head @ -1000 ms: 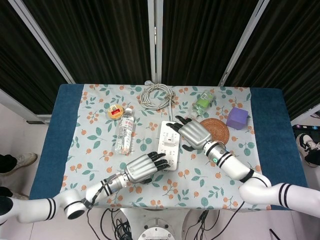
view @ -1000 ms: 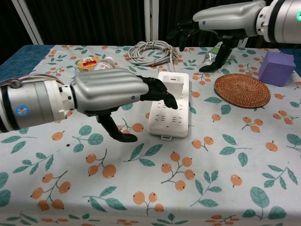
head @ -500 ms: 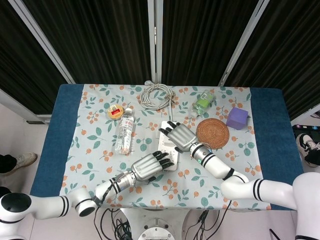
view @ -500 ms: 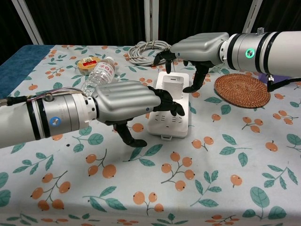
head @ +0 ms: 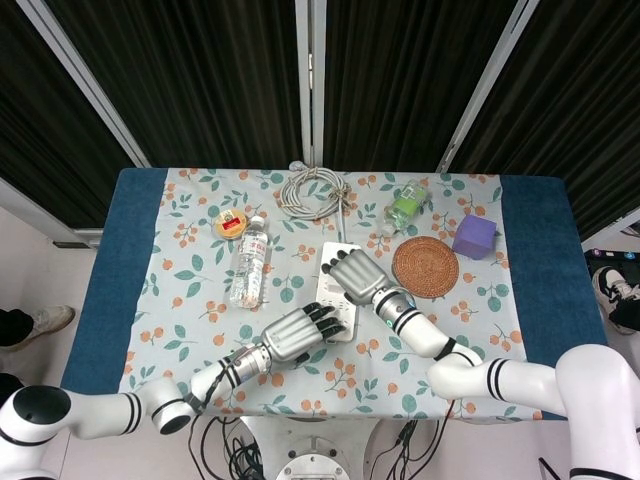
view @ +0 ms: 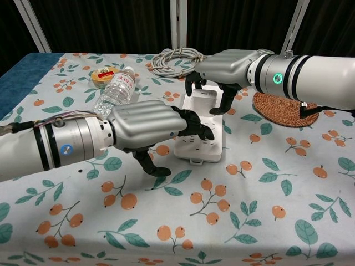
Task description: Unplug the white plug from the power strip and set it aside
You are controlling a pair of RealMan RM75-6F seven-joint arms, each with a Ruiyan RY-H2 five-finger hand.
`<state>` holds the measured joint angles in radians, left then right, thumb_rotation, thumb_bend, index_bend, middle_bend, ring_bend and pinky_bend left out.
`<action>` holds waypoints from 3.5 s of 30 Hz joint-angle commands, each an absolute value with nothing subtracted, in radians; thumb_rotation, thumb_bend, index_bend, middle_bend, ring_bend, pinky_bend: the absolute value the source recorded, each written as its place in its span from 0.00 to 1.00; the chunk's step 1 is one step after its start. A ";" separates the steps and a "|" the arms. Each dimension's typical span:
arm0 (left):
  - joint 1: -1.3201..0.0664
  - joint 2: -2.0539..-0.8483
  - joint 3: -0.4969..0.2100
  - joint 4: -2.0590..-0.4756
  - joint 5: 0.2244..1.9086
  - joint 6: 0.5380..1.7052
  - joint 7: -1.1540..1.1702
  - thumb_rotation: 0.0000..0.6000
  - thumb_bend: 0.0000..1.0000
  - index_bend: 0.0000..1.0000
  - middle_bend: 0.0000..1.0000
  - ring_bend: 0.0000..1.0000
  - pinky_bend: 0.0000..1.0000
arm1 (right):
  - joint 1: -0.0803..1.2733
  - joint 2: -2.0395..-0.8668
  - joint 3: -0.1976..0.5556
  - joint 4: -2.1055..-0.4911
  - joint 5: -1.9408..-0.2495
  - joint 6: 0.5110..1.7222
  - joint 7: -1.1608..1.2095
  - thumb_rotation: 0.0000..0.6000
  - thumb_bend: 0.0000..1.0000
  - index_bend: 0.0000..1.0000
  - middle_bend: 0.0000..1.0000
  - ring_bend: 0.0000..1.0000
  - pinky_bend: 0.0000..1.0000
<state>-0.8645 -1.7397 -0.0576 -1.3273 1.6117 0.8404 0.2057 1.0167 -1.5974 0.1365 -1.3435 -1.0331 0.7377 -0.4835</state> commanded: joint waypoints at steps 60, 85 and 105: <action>-0.906 -1.751 -0.030 -1.292 1.527 0.811 0.154 1.00 0.25 0.14 0.17 0.07 0.18 | 0.942 -1.602 0.140 -1.284 -1.219 0.777 -0.234 1.00 0.63 0.98 0.70 0.65 0.80; -0.912 -1.738 -0.028 -1.311 1.525 0.823 0.153 1.00 0.25 0.14 0.17 0.07 0.18 | 0.933 -1.546 0.183 -1.360 -1.216 0.829 -0.246 1.00 0.63 0.99 0.71 0.66 0.80; -0.778 -1.520 -0.058 -1.561 1.542 1.092 0.190 1.00 0.24 0.14 0.17 0.07 0.18 | 0.739 -1.235 0.066 -1.595 -1.173 0.796 -0.076 1.00 0.62 0.78 0.62 0.55 0.64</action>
<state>-0.8020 -1.5482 -0.0520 -1.5352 1.5432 1.0629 0.1837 0.7498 -1.2422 0.0808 -1.5945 -1.1757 0.8114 -0.0859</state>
